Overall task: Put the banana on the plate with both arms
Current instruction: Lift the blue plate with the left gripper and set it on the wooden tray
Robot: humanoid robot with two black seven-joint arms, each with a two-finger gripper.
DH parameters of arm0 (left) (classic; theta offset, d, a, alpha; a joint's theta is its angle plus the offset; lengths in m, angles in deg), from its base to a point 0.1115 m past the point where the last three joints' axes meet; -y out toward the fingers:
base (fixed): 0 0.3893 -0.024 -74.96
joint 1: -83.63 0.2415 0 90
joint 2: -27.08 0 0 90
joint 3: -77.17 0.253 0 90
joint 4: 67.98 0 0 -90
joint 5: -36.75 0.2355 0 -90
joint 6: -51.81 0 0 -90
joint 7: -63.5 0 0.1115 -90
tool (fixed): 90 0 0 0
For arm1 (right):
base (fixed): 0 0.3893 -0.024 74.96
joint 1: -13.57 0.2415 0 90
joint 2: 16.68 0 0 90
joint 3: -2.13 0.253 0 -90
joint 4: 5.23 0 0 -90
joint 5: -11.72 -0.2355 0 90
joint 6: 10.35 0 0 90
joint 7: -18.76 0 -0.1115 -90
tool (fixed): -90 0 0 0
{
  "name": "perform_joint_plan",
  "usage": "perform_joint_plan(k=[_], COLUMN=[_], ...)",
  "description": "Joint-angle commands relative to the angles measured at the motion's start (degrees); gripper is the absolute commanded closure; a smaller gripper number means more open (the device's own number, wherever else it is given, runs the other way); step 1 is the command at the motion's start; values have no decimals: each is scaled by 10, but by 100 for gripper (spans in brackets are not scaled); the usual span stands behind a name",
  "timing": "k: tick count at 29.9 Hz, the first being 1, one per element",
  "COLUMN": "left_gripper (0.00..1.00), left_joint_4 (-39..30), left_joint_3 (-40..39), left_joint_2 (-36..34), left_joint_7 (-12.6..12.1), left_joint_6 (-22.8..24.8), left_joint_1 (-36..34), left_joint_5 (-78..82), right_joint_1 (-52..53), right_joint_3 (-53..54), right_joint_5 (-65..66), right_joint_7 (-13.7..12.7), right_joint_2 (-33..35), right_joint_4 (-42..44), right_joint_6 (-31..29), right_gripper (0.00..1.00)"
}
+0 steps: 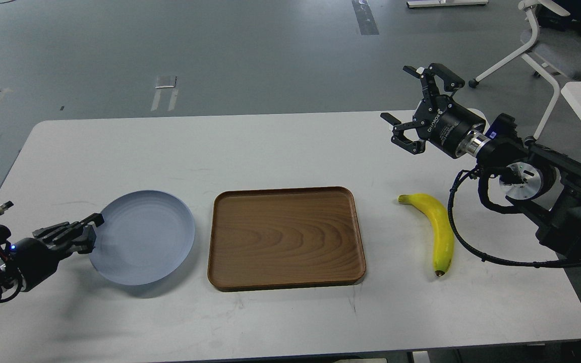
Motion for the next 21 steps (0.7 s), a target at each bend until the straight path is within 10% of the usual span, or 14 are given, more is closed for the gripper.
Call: perform_joint_plan(k=[1,21], left_gripper=[100,100], left_joint_4=[-8,70], left_joint_3=[0,120], left_joint_2=[2,256], left_joint_7=[0,-38], left_joint_6=[5,104], left_joint_1=[-41,-212], left_joint_5=[0,42], right_joint_1=[-1,-4], right_joint_3=[1,8], right_joint_5=[0,-1], right_joint_7=[0,0], right_joint_2=[13,48], right_joint_4=[-8,-10], right_joint_6=[0,7], right_gripper=[0,0])
